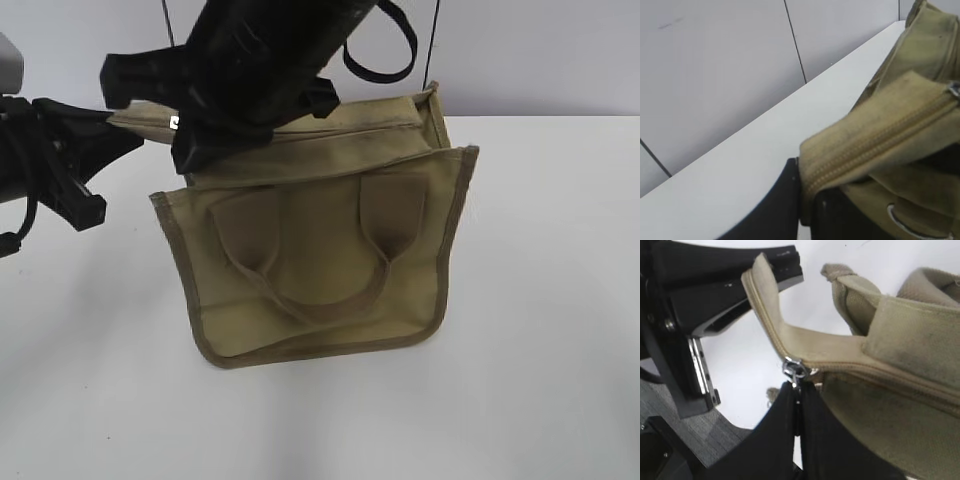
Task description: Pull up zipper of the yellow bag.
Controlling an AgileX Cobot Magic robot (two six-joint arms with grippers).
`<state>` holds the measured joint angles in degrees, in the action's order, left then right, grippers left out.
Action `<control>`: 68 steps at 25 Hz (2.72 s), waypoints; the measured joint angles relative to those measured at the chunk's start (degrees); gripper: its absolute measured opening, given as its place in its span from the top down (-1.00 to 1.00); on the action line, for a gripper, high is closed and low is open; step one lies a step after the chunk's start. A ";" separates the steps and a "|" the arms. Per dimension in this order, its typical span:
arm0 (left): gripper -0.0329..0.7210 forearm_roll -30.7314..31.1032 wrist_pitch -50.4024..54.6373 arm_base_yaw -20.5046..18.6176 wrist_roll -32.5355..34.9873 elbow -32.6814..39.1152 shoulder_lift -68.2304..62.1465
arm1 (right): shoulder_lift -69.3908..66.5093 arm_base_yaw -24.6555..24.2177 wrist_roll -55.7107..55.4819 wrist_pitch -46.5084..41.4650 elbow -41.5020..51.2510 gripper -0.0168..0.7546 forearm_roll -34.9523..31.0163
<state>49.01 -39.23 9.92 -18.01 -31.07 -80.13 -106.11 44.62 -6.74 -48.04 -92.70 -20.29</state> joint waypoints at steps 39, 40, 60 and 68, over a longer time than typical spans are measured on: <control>0.90 -5.59 9.11 0.00 -1.43 0.90 0.00 | 0.44 -28.16 11.82 -21.36 0.10 0.99 -6.89; 0.90 -5.59 8.99 0.00 -1.43 0.90 0.00 | 0.44 -28.16 11.96 -21.40 0.10 0.99 -6.56; -0.54 -11.45 42.37 6.41 -20.52 0.90 0.00 | 9.46 -29.03 19.04 -19.81 0.10 -0.53 -5.28; -0.35 -34.62 68.43 17.17 -5.49 -1.25 0.48 | 20.01 -29.03 20.16 -20.11 0.36 -0.53 -2.30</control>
<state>14.39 29.20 27.09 -23.50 -32.32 -79.65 -86.10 15.59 13.42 -68.15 -92.34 -22.60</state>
